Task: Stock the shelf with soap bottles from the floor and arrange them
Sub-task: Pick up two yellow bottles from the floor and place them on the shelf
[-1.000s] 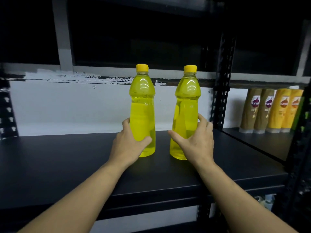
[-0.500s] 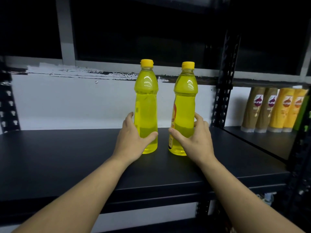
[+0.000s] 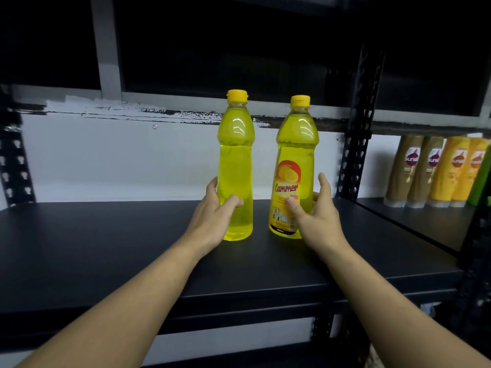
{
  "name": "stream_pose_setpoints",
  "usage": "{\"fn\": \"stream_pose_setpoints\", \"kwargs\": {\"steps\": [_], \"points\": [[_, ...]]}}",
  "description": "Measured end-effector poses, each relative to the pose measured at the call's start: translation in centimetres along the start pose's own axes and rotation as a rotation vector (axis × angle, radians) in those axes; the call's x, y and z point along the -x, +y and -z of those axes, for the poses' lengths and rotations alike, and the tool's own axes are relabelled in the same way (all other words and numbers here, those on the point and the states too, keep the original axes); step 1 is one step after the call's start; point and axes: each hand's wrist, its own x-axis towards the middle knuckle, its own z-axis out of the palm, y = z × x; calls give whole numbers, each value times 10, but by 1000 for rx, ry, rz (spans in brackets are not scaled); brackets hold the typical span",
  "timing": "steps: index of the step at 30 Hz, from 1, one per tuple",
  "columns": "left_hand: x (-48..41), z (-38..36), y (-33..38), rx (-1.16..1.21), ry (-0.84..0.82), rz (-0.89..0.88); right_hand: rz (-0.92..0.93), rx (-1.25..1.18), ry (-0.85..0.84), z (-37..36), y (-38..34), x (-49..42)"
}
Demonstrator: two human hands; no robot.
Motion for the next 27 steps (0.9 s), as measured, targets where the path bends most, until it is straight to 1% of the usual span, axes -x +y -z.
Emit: {"fn": "stream_pose_setpoints", "kwargs": {"steps": [3, 5, 7, 9, 12, 16, 19, 20, 23, 25, 27], "points": [[-2, 2, 0, -12, -8, 11, -40, -82, -32, 0, 1, 0], [-2, 3, 0, -62, -14, 15, -13, -40, -24, -2, 0, 0], [-2, 2, -3, -83, -32, 22, 0, 60, -13, -3, -1, 0], [-3, 0, -3, -15, -70, 63, -18, 75, -11, -4, 0, -1], [-2, 0, 1, 105, -132, 128, -68, -3, -18, -1, 0, -2], [1, 2, 2, 75, -83, 76, -102, -79, -37, 3, -1, -2], [3, 2, 1, -9, -34, 36, -125, -145, -51, 2, -2, -2], [4, 1, 1, -57, -10, 16, -117, -125, -60, 1, -3, -1], [4, 1, -1, -172, 40, -41, -57, 79, -21, -1, -3, 2], [4, 1, -2, -134, 6, -66, -54, 134, 20, -1, -1, 1], [4, 1, -1, -57, -7, -90, -55, 135, 39, -1, 1, -1]]}}
